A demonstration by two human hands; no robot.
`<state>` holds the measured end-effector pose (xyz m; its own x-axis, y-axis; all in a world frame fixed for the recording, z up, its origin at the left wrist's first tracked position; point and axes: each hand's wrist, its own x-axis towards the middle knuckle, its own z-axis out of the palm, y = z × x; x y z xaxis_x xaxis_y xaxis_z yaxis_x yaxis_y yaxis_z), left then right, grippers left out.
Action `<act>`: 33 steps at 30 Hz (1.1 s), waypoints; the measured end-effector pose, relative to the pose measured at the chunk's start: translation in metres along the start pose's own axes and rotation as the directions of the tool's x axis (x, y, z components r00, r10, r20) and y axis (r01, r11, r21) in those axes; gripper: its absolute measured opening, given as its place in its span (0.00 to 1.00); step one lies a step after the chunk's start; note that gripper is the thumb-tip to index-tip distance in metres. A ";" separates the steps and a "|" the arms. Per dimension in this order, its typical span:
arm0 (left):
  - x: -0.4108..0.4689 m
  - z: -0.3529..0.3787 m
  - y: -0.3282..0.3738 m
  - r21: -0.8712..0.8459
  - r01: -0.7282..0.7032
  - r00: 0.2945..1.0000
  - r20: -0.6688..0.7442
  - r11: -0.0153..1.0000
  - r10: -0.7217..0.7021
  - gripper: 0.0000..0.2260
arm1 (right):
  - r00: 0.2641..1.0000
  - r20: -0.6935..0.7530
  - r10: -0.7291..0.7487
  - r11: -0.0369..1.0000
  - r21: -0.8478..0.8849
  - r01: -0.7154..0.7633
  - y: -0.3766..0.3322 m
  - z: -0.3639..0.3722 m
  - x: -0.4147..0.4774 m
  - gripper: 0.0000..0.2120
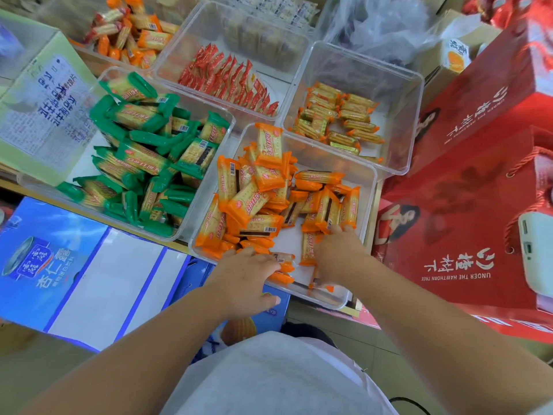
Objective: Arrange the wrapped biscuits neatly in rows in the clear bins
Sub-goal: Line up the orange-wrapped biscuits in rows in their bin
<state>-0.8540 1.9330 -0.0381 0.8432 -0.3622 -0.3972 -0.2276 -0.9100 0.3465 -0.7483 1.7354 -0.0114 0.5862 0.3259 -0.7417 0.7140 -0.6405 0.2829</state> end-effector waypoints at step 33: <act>0.004 -0.008 0.001 -0.001 -0.001 1.000 0.004 1.000 0.001 0.38 | 0.827 -0.518 0.218 0.720 0.657 0.222 -0.001 -0.012 0.023 0.13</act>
<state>-0.8468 1.9326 -0.0322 0.8408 -0.3643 -0.4005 -0.2285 -0.9094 0.3476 -0.7310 1.7519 -0.0222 0.8389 0.4901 -0.2368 0.3926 -0.8461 -0.3605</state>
